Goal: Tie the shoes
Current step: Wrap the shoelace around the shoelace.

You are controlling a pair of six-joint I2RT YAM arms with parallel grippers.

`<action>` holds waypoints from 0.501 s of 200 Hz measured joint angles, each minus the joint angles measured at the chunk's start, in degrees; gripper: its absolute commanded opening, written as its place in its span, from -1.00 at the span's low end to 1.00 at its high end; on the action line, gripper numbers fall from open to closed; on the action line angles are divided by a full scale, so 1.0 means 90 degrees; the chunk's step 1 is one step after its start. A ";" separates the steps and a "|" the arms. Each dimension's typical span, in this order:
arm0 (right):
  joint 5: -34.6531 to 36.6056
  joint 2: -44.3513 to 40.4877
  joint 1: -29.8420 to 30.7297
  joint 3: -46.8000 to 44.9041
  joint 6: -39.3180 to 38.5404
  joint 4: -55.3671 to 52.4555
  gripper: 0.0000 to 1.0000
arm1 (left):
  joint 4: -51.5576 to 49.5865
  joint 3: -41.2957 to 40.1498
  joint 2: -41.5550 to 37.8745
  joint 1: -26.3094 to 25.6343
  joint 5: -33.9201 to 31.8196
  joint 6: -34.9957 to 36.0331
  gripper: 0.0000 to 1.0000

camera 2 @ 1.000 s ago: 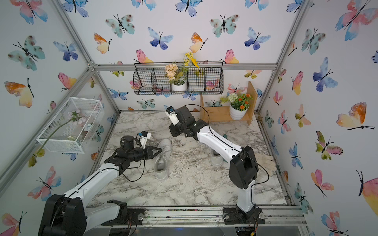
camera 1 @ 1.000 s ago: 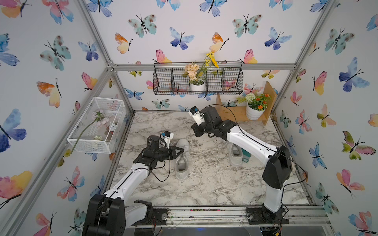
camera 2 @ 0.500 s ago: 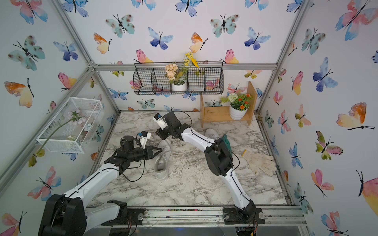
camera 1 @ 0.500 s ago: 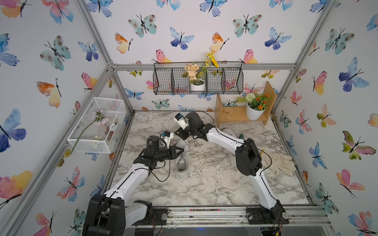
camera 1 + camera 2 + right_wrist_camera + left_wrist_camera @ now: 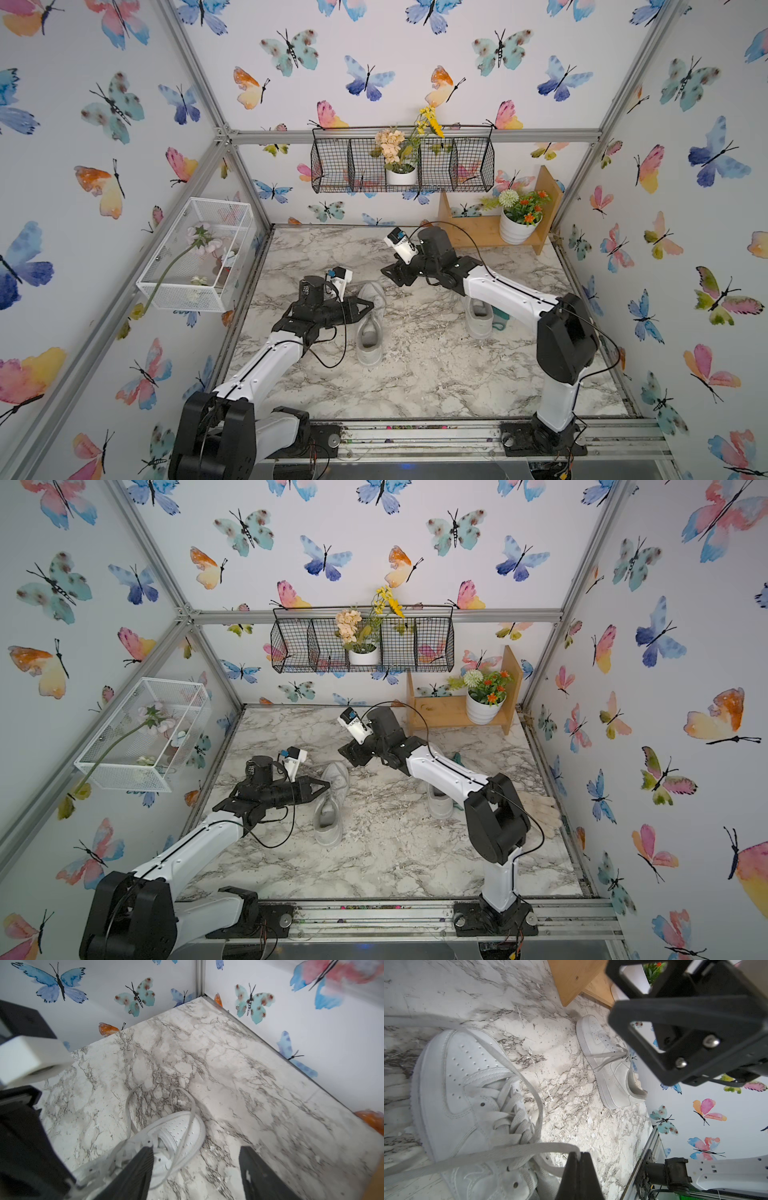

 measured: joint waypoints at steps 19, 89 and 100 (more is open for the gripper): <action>-0.0403 -0.0486 -0.0255 -0.0850 -0.0134 0.0413 0.39 | -0.0002 0.0022 0.0036 0.0000 -0.0005 0.0000 -1.00; -0.2351 -0.0148 0.0027 -0.1885 -0.0075 0.1756 0.34 | -0.0002 0.0267 0.0143 0.0000 -0.0051 0.0002 -1.00; -0.2487 -0.0017 0.0085 -0.1880 -0.0066 0.1955 0.34 | -0.0005 0.0301 0.0143 0.0000 -0.0053 0.0000 -1.00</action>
